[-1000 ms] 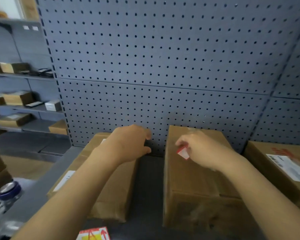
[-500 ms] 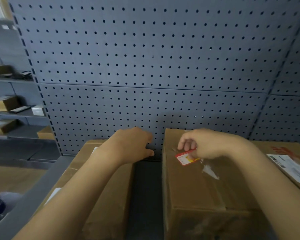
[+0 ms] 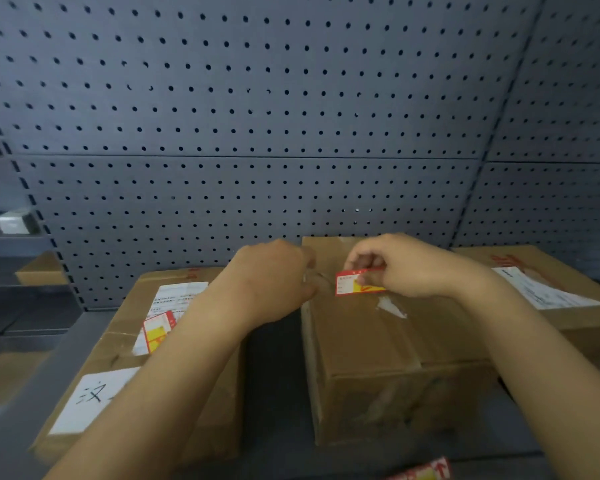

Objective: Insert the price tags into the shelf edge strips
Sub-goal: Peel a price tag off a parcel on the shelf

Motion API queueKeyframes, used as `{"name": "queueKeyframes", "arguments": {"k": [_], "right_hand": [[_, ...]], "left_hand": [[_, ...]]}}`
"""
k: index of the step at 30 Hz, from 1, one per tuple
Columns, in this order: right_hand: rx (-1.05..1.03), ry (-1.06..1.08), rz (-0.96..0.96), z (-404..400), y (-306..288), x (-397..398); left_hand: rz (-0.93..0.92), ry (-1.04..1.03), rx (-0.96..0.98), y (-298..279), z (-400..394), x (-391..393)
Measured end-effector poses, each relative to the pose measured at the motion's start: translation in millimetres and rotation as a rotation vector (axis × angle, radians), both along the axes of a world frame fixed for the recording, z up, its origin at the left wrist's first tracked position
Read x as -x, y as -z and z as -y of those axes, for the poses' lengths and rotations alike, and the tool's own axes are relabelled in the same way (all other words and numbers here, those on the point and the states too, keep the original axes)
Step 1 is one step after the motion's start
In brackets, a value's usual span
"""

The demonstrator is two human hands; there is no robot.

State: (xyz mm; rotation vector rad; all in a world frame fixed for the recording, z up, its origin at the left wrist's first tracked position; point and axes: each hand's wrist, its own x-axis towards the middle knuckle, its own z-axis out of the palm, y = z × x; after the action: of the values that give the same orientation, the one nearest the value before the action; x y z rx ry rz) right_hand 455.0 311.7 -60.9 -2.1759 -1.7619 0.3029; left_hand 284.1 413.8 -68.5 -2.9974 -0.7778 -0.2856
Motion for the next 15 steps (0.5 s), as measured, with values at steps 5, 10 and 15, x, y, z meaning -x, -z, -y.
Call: {"name": "queueKeyframes", "arguments": {"k": [5,10,15], "right_hand": [[-0.138,0.087,0.041,19,0,12],[-0.227,0.203,0.145,53,-3,23],[-0.256,0.359,0.208,115,5,14]], "left_hand": [[-0.004,0.045,-0.042,-6,12,-7],[0.089,0.18,-0.043,-11,43,-28],[0.136,0.302,-0.046,-11,76,-55]]}}
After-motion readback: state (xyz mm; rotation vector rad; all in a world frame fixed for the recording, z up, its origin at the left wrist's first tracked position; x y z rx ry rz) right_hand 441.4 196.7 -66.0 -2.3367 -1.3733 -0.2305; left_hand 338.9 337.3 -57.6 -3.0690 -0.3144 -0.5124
